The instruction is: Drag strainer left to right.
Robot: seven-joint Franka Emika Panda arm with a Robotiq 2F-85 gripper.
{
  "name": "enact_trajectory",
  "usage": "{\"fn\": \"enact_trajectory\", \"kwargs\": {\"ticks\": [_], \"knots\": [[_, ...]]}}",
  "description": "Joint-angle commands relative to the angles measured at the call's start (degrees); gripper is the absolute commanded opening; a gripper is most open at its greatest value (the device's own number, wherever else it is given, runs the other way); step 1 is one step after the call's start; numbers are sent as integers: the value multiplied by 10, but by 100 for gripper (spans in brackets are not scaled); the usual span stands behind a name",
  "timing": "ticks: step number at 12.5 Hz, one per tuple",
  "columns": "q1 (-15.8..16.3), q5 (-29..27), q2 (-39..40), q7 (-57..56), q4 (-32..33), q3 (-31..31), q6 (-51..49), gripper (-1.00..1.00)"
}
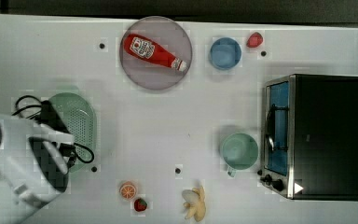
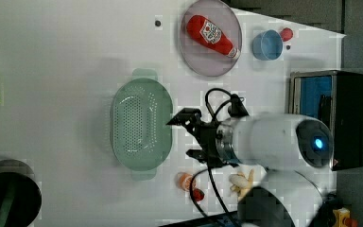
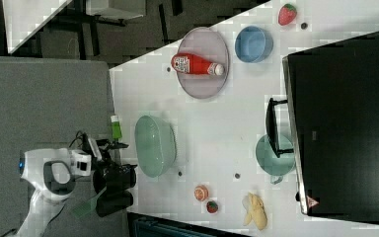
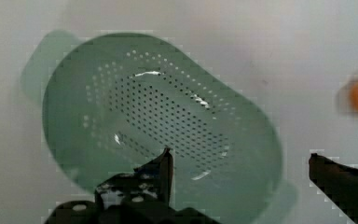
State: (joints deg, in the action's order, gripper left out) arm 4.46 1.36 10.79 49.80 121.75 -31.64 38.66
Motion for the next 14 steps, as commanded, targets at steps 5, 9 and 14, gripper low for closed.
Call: {"fn": "enact_trajectory", "kwargs": {"ticks": [5,9,14], "knots": [[-2,67,139,260,-12,20,120,100],[11,83,191,277,-13,48,168,100],[20,83,200,277,-3,86,169,100]]}}
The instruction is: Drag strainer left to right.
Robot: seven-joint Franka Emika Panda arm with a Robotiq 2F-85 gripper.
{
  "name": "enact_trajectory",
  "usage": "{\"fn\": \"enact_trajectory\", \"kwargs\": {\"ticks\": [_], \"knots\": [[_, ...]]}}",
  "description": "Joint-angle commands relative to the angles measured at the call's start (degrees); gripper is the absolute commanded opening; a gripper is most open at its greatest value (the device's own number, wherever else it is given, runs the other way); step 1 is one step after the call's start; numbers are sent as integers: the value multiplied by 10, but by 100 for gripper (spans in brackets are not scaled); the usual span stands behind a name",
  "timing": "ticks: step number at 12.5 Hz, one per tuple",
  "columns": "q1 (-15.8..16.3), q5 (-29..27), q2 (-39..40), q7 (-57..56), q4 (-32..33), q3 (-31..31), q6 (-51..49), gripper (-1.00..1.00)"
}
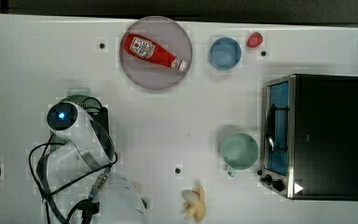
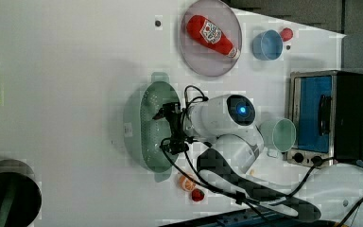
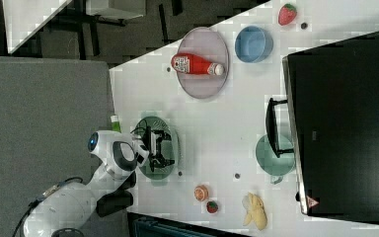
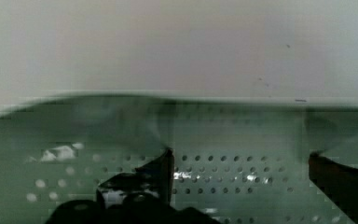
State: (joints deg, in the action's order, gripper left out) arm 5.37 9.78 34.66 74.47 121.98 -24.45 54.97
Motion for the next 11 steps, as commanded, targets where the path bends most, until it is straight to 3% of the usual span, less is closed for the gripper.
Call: {"fn": "enact_trajectory", "kwargs": {"ticks": [1,11], "knots": [[10,-1,-40,30,-1,20,6,100],[-18,-1,-109,-28,91,110,30,100]]}}
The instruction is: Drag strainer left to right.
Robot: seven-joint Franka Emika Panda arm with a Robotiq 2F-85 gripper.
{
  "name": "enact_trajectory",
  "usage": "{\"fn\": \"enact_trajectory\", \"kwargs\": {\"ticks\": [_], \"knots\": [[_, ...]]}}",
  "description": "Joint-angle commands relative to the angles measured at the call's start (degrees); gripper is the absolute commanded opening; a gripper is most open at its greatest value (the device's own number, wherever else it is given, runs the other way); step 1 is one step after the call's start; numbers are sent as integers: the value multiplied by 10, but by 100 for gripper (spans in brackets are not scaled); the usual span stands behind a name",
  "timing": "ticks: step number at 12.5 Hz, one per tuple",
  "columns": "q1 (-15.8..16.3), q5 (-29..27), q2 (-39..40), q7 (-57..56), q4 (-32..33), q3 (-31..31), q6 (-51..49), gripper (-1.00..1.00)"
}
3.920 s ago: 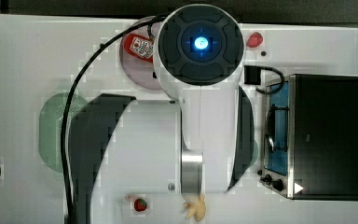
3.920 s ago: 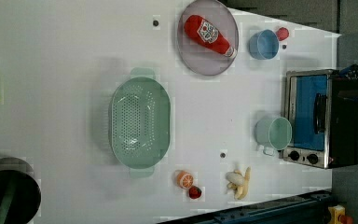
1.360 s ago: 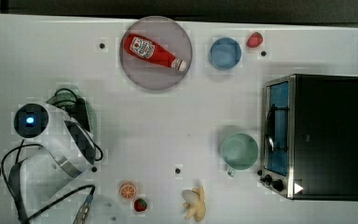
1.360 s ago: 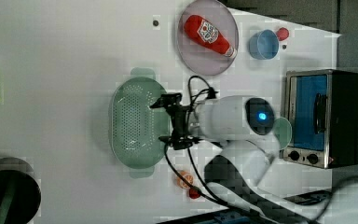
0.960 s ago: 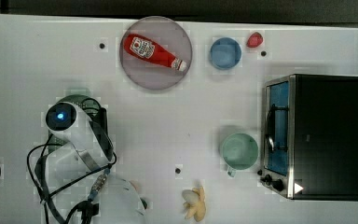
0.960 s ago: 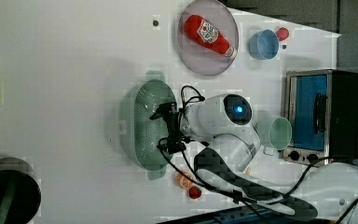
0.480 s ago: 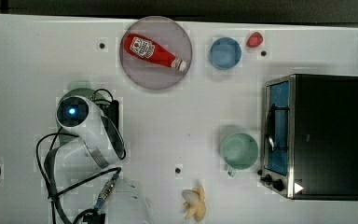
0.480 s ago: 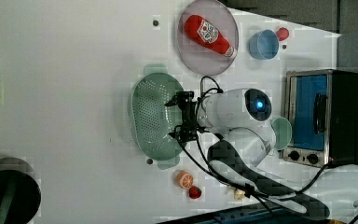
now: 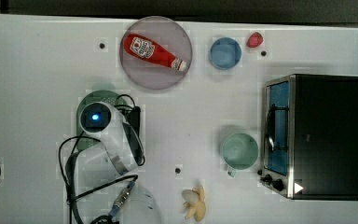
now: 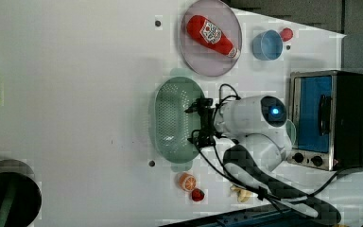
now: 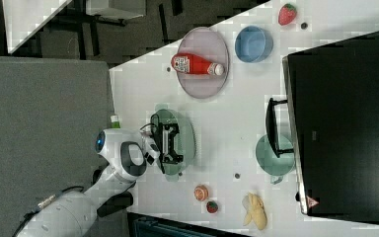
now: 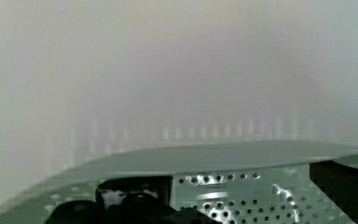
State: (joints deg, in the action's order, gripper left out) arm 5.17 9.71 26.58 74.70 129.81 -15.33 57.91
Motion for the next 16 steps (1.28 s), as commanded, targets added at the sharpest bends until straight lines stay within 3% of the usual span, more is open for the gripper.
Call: {"fn": "enact_trajectory", "kwargs": {"ticks": [1,16], "knots": [[-20,-1,-32,-57,19,30,2,100],[-39,-1,-50,-236,72,190,44,100]]}}
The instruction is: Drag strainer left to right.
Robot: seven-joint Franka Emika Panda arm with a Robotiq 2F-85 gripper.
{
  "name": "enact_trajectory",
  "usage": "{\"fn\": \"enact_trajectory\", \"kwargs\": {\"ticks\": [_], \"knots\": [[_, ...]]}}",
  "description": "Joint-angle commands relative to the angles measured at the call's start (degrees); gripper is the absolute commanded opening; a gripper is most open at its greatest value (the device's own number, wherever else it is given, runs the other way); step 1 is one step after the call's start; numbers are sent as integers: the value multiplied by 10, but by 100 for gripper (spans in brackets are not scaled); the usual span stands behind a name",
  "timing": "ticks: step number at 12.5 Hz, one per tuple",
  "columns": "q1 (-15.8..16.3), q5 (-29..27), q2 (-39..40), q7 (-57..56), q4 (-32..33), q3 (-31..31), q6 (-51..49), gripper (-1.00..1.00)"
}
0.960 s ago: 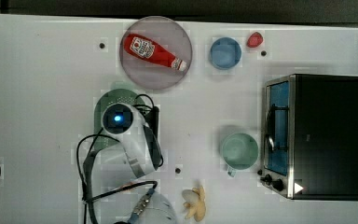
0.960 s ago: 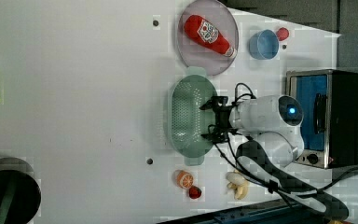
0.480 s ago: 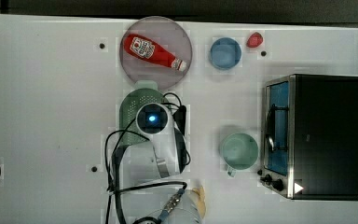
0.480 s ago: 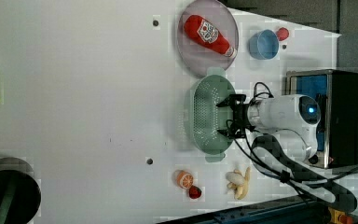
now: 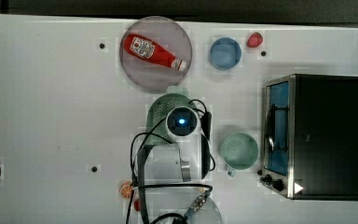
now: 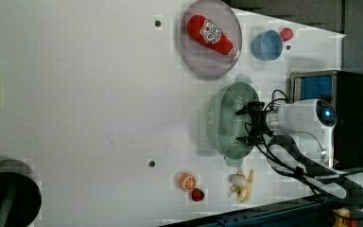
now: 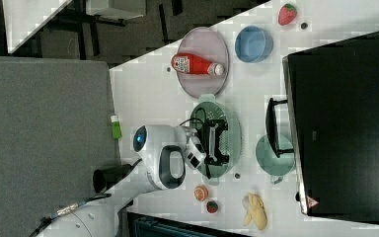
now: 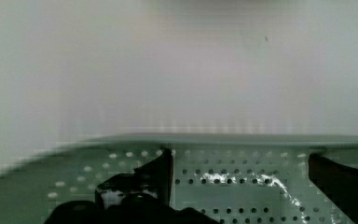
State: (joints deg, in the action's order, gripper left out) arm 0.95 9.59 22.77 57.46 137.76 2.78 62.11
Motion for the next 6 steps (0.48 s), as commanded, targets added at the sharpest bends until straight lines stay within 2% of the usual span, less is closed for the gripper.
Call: {"fn": "enact_trajectory", "kwargs": {"ticks": [1,6], "knots": [[3,1,-12,-75,-7,21,1,100],[2,1,-12,-102,-7,68,8,100]]}}
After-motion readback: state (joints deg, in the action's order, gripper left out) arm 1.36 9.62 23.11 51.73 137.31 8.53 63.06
